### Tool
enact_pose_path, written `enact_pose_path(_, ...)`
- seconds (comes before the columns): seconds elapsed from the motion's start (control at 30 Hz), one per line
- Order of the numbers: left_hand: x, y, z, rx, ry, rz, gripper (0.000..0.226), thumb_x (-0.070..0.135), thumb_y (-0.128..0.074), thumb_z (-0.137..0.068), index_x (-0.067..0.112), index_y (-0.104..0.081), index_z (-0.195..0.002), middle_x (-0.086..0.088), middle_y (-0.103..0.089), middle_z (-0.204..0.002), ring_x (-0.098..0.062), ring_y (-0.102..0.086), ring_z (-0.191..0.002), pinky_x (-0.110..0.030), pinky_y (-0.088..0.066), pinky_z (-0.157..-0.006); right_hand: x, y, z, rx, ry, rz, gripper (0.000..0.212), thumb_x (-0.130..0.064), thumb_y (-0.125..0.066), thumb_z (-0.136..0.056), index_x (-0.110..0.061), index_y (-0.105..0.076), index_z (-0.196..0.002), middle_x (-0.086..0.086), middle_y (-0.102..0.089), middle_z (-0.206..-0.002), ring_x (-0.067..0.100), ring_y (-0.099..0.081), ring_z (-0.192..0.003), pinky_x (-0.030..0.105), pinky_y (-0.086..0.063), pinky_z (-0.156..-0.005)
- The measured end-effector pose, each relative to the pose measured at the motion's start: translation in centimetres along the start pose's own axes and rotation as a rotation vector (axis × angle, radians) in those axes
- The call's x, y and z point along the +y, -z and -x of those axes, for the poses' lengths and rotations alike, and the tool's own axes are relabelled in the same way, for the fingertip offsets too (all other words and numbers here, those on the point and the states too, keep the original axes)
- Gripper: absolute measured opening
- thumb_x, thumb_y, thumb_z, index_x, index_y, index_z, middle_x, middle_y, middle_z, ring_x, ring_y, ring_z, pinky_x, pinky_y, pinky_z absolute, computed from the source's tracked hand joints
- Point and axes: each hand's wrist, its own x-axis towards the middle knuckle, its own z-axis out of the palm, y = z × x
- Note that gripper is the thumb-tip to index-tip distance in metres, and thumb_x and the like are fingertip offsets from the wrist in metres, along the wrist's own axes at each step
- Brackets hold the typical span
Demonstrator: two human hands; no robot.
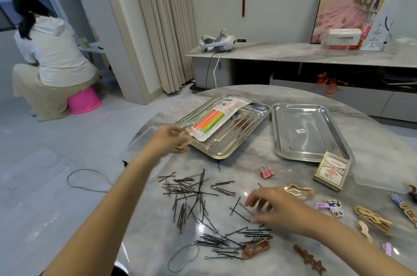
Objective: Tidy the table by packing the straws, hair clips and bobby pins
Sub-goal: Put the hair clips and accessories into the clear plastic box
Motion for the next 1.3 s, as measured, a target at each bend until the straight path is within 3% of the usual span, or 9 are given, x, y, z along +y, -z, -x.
enact_pose_path(0.13, -3.5, 5.3, -2.7, 0.433, 0.012, -0.562, 0.033, 0.007, -0.054, -0.088, 0.009, -0.048, -0.121, -0.021, -0.062, -0.1, -0.037, -0.064, -0.08, -0.041, -0.055, -0.074, -0.6, -0.7, 0.0, -0.093, 0.041, 0.022, 0.033, -0.038, -0.078, -0.073, -0.037, -0.062, -0.102, -0.015, -0.053, -0.101, 0.0, -0.05, -0.088, 0.014, -0.044, -0.077)
enact_pose_path(0.2, -4.8, 5.3, -2.6, 0.492, -0.029, -0.652, 0.027, -0.002, -0.043, -0.088, 0.009, -0.041, -0.113, -0.021, -0.058, -0.089, -0.039, -0.058, -0.077, -0.041, -0.048, -0.068, -0.5, -0.9, -0.2, -0.105, 0.037, 0.034, 0.034, -0.043, -0.077, -0.072, -0.038, -0.062, -0.102, -0.015, -0.052, -0.103, 0.0, -0.049, -0.094, 0.015, -0.044, -0.081)
enact_pose_path(0.3, -6.3, 4.2, -2.6, 0.472, -0.016, -0.708, 0.022, -0.009, -0.036, -0.083, 0.005, -0.039, -0.1, -0.019, -0.049, -0.082, -0.034, -0.045, -0.072, -0.037, -0.035, -0.062, -0.1, -1.0, -0.5, -0.089, 0.03, 0.026, 0.034, -0.049, -0.073, -0.072, -0.04, -0.061, -0.102, -0.016, -0.054, -0.105, -0.001, -0.049, -0.101, 0.022, -0.046, -0.09)
enact_pose_path(0.43, -8.1, 3.9, -3.8, 0.367, 0.078, -0.763, 0.023, -0.001, -0.038, -0.09, -0.004, -0.06, -0.098, -0.021, -0.061, -0.102, -0.036, -0.055, -0.088, -0.032, -0.041, -0.067, 0.6, -0.9, -0.7, -0.061, 0.024, 0.06, 0.026, -0.052, -0.065, -0.08, -0.04, -0.061, -0.102, -0.021, -0.053, -0.107, -0.007, -0.047, -0.105, 0.02, -0.043, -0.093)
enact_pose_path(0.6, -8.5, 2.9, -3.7, 0.289, -0.014, -0.743, 0.031, 0.005, -0.033, -0.096, -0.008, -0.06, -0.09, -0.024, -0.062, -0.095, -0.038, -0.056, -0.089, -0.038, -0.045, -0.074, 1.1, -0.7, -0.9, -0.019, -0.003, 0.169, 0.017, -0.055, -0.055, -0.086, -0.047, -0.054, -0.101, -0.024, -0.05, -0.114, -0.006, -0.044, -0.108, 0.02, -0.04, -0.096)
enact_pose_path(0.77, -8.9, 2.5, -3.6, 0.221, -0.013, -0.711, 0.034, 0.017, -0.031, -0.099, -0.001, -0.057, -0.087, -0.022, -0.063, -0.097, -0.034, -0.053, -0.086, -0.032, -0.039, -0.069, 0.7, -0.4, -0.2, 0.032, 0.011, 0.274, 0.071, -0.081, -0.017, -0.065, -0.056, -0.038, -0.128, -0.031, -0.02, -0.146, -0.003, -0.026, -0.135, 0.023, -0.027, -0.111)
enact_pose_path(1.0, -9.0, 1.8, -3.0, 0.206, -0.071, -0.958, 0.026, 0.03, -0.047, -0.095, 0.009, -0.058, -0.107, -0.01, -0.04, -0.132, -0.028, -0.051, -0.111, -0.037, -0.046, -0.079, 0.1, 0.0, 0.3, 0.018, 0.033, 0.379, 0.079, -0.076, -0.005, -0.065, -0.057, -0.012, -0.141, -0.03, 0.01, -0.15, -0.007, -0.001, -0.139, 0.021, -0.01, -0.115)
enact_pose_path(1.13, -7.8, 1.3, -1.8, 0.245, -0.089, -1.0, 0.011, 0.01, -0.048, -0.092, 0.009, -0.056, -0.099, -0.007, -0.051, -0.113, -0.028, -0.055, -0.093, -0.033, -0.042, -0.064, 0.5, 0.2, 0.1, 0.024, 0.04, 0.424, 0.067, -0.072, -0.014, -0.079, -0.054, -0.01, -0.143, -0.025, 0.009, -0.154, -0.003, 0.0, -0.143, 0.024, -0.008, -0.116)
enact_pose_path(1.3, -4.3, -1.1, 1.2, 0.372, -0.154, -1.112, 0.028, -0.007, -0.048, -0.081, 0.014, -0.052, -0.1, -0.004, -0.057, -0.102, -0.028, -0.06, -0.087, -0.029, -0.034, -0.058, 0.8, 0.3, -0.1, 0.067, 0.05, 0.454, 0.057, -0.052, -0.038, -0.096, -0.051, -0.009, -0.145, -0.02, 0.007, -0.156, -0.006, 0.004, -0.138, 0.023, -0.008, -0.115)
